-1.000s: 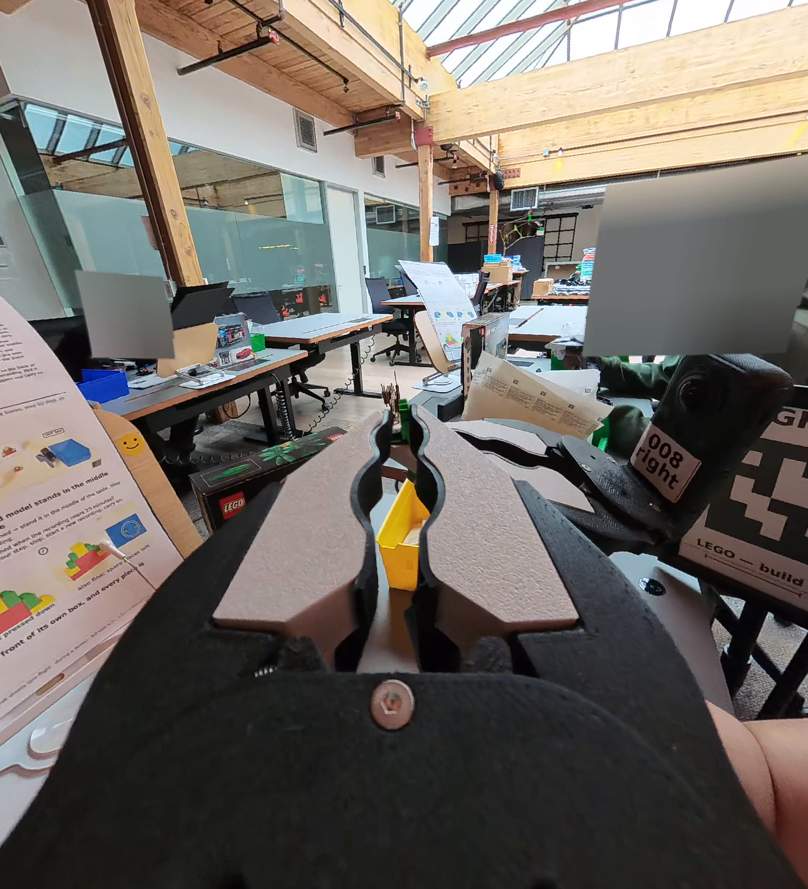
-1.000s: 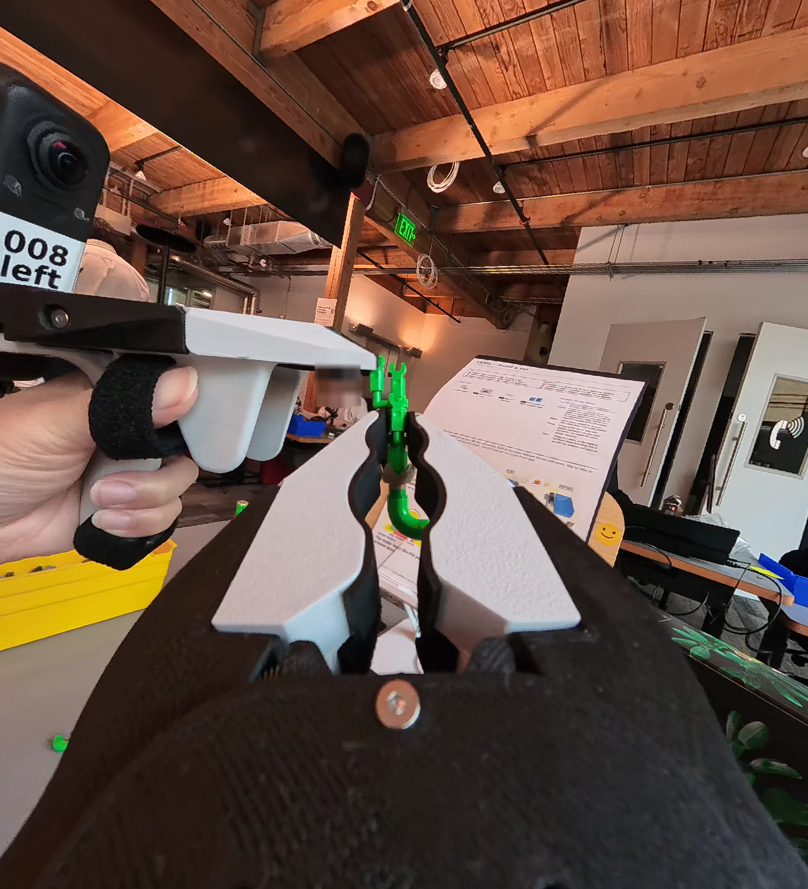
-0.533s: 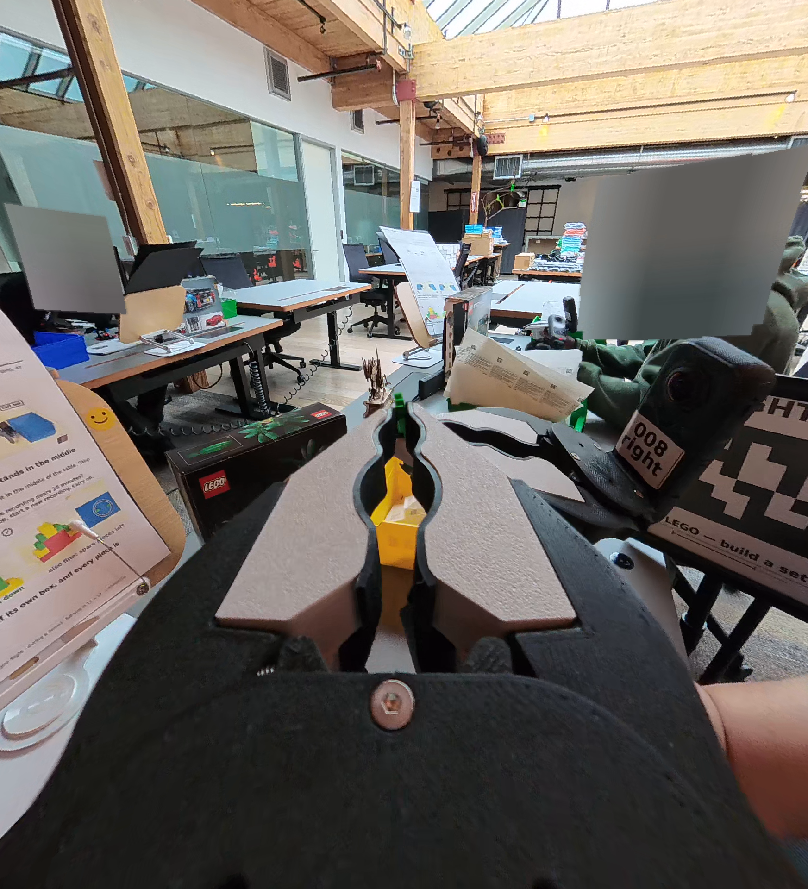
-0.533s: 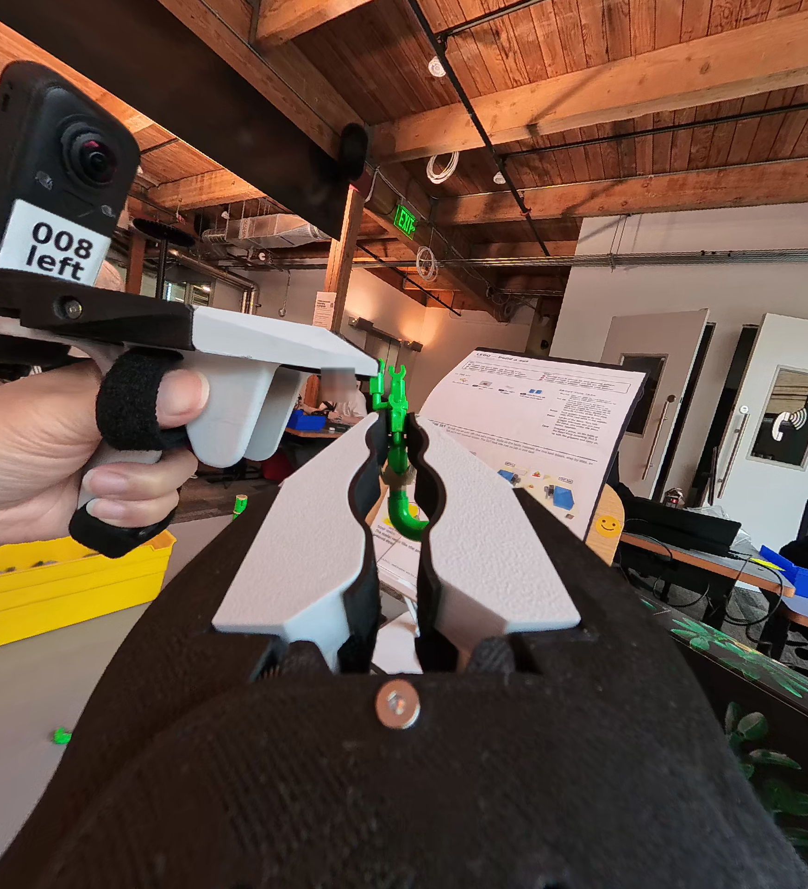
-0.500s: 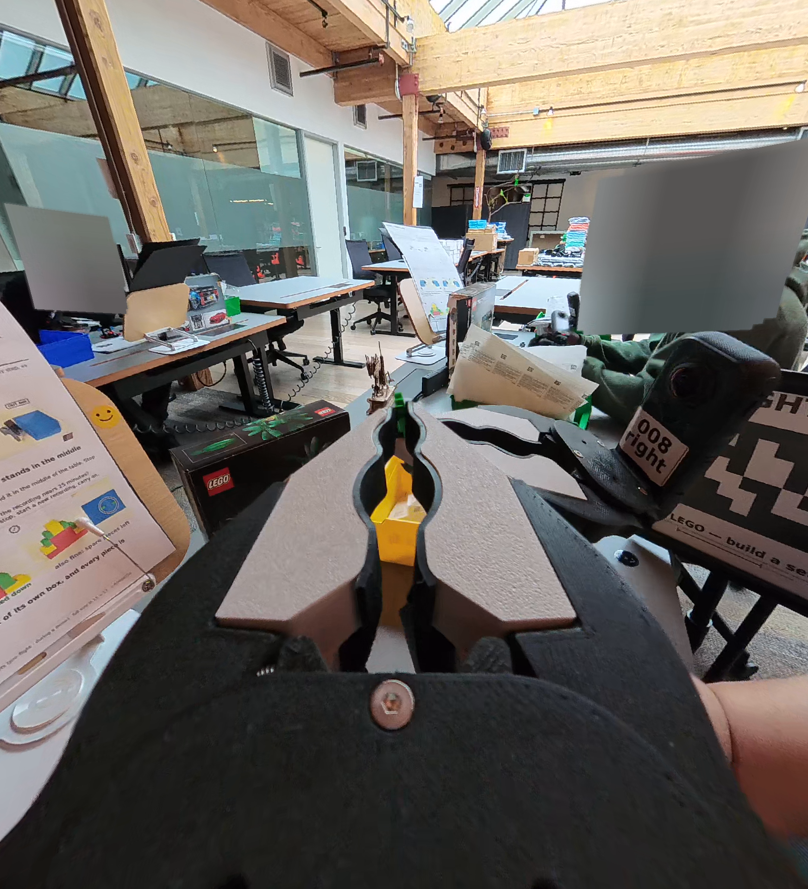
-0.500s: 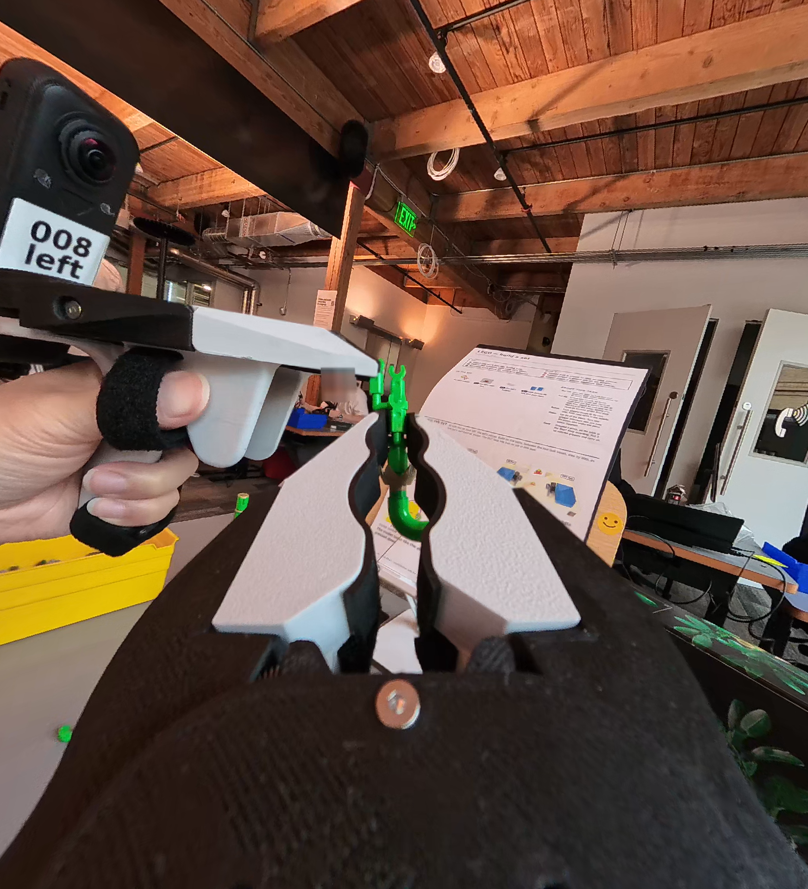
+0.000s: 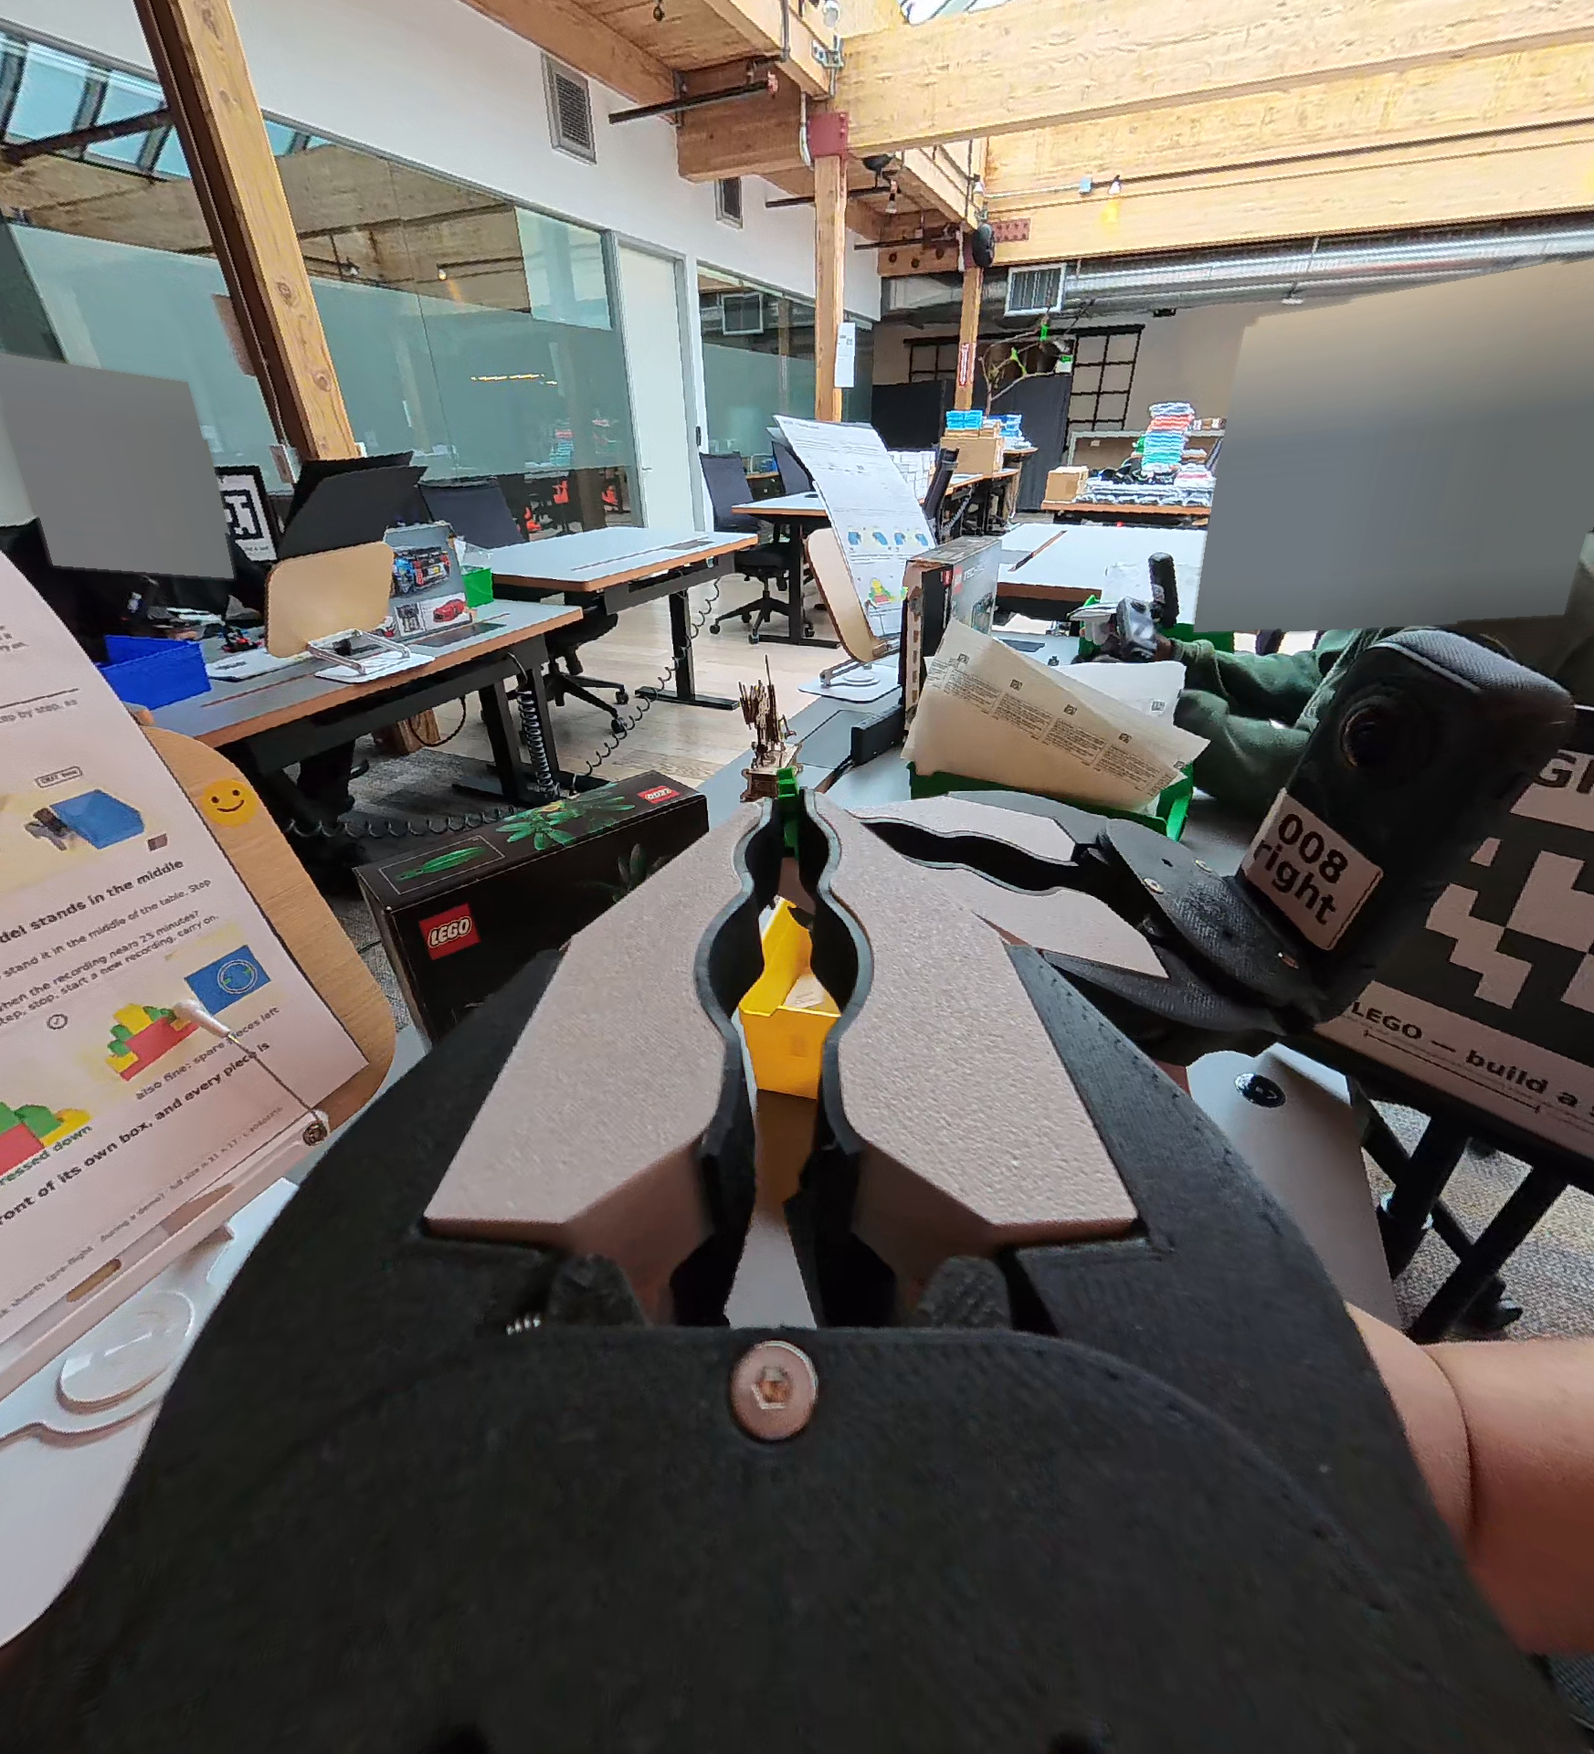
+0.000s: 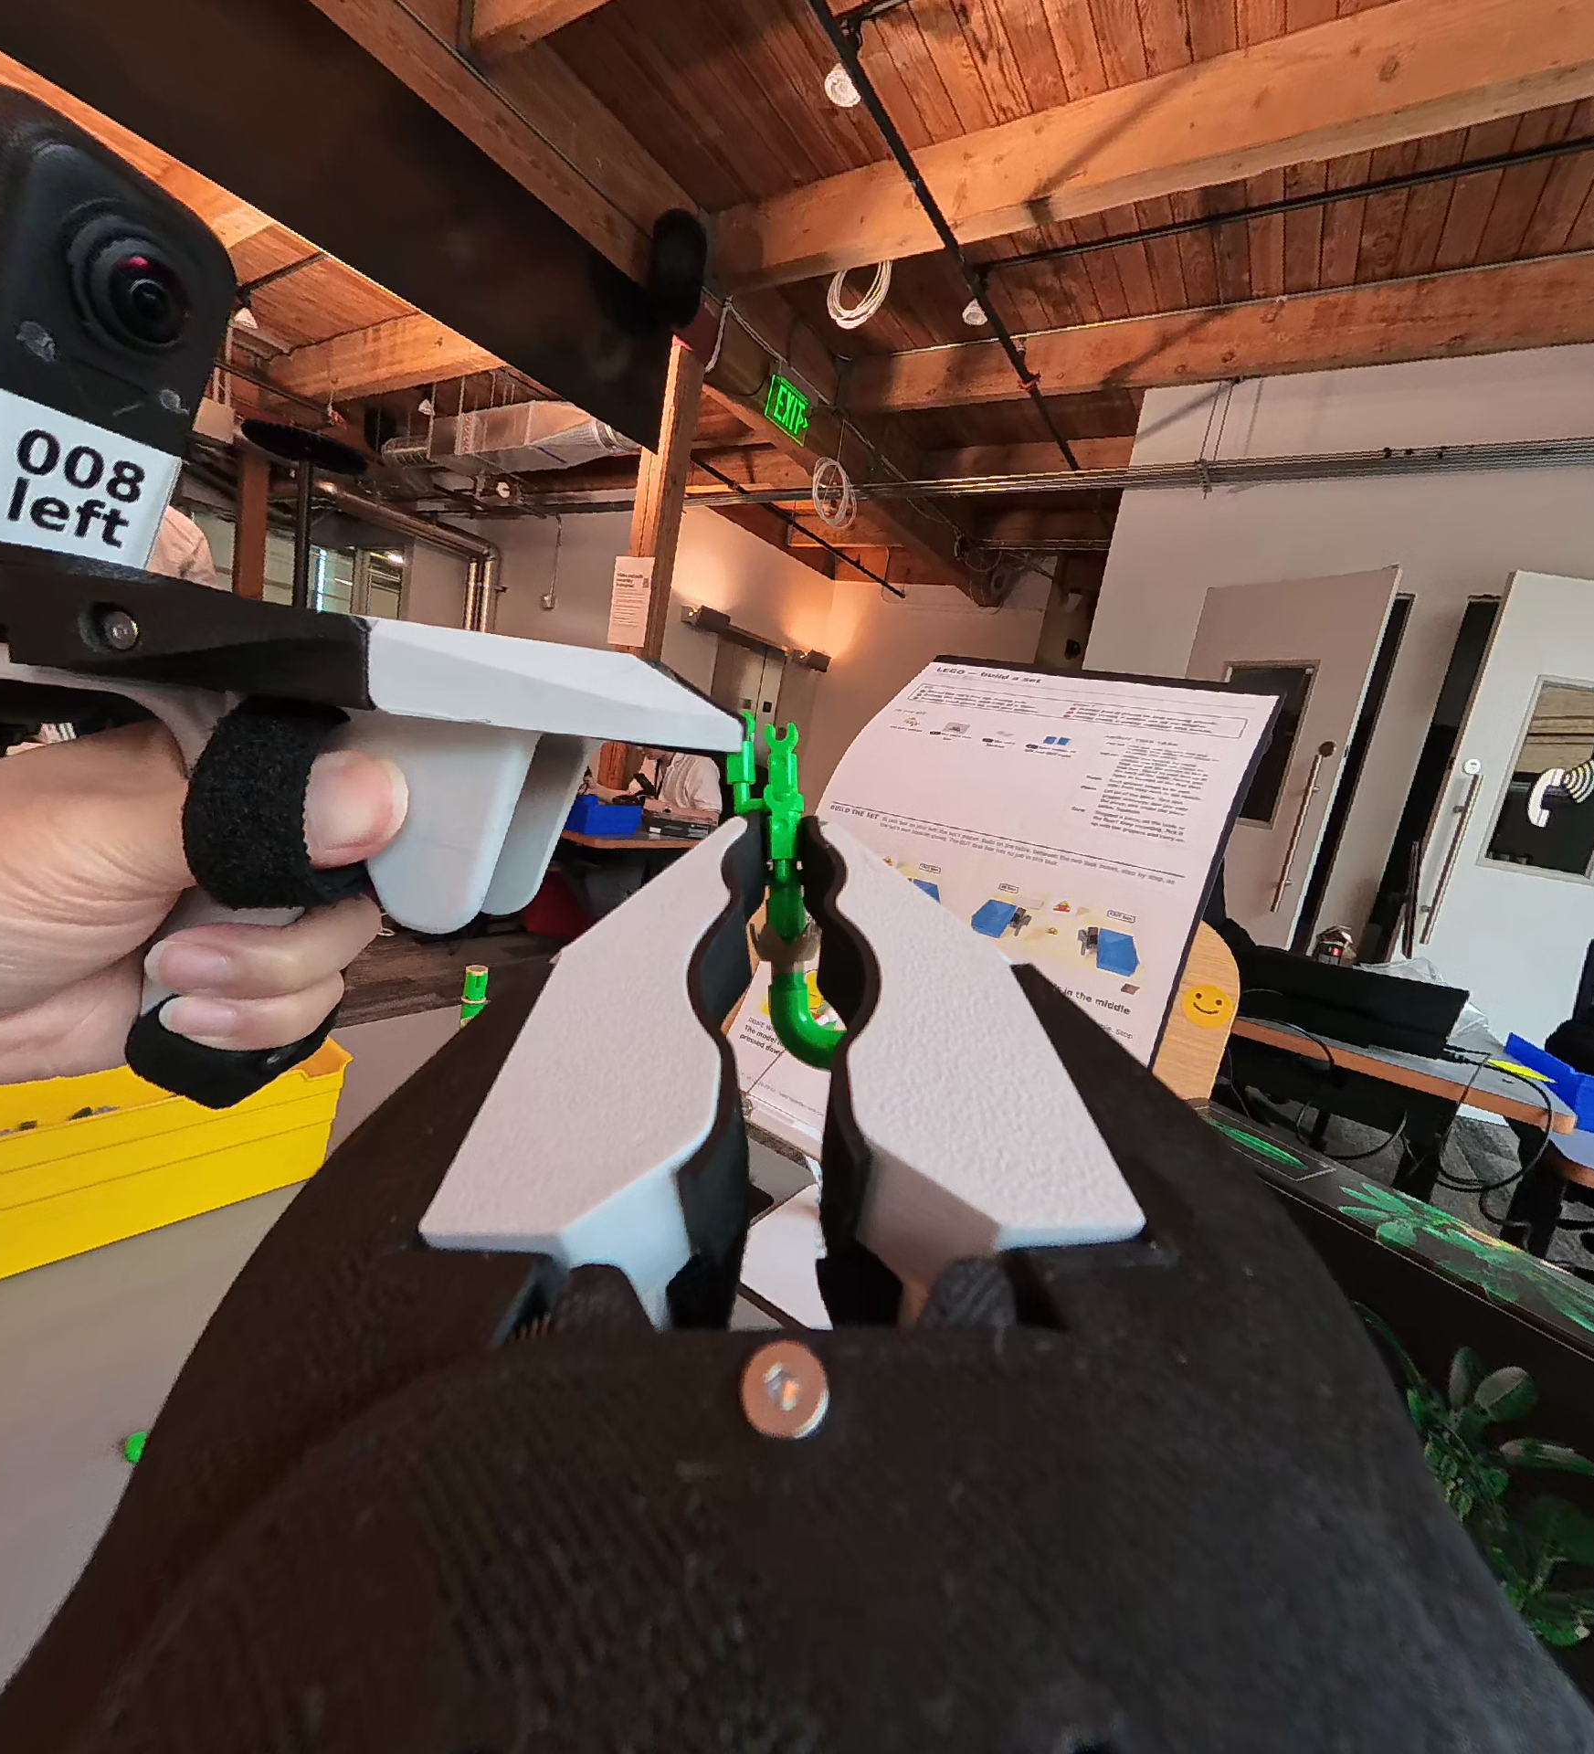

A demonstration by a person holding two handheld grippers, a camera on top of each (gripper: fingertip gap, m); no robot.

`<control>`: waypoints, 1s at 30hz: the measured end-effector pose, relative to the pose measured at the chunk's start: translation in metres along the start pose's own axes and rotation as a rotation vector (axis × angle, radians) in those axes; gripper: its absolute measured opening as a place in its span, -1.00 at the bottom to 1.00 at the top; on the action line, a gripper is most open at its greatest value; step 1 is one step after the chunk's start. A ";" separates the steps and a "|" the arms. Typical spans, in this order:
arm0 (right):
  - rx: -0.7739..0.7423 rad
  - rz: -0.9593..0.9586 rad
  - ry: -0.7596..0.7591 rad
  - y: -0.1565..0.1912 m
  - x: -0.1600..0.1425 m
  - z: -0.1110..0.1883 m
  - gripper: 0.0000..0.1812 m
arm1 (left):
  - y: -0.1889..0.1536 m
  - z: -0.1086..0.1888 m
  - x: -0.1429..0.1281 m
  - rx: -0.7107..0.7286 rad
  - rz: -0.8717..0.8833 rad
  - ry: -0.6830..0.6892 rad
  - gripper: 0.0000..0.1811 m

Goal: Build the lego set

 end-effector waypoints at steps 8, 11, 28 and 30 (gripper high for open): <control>-0.005 0.000 -0.004 0.000 0.000 0.001 -0.97 | -0.001 -0.001 0.000 0.002 -0.007 0.003 -0.99; -0.004 0.000 -0.002 0.000 -0.001 0.001 -0.97 | 0.000 0.000 -0.001 0.003 0.000 0.000 -0.99; -0.006 0.000 0.007 0.000 -0.002 0.000 -0.96 | 0.002 0.000 -0.005 -0.003 0.022 -0.015 -0.99; 0.000 -0.001 -0.002 0.000 -0.002 -0.001 -0.96 | 0.002 0.001 -0.004 -0.011 0.030 -0.018 -0.99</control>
Point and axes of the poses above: each gripper's, where its closed fingertips meet, z back along the fingers, x out of its top, y = z × x across the jaws, the point moved 9 cm from there along z, back along the fingers, and after that the axes turned 12 degrees about x, right-handed, at the moved point
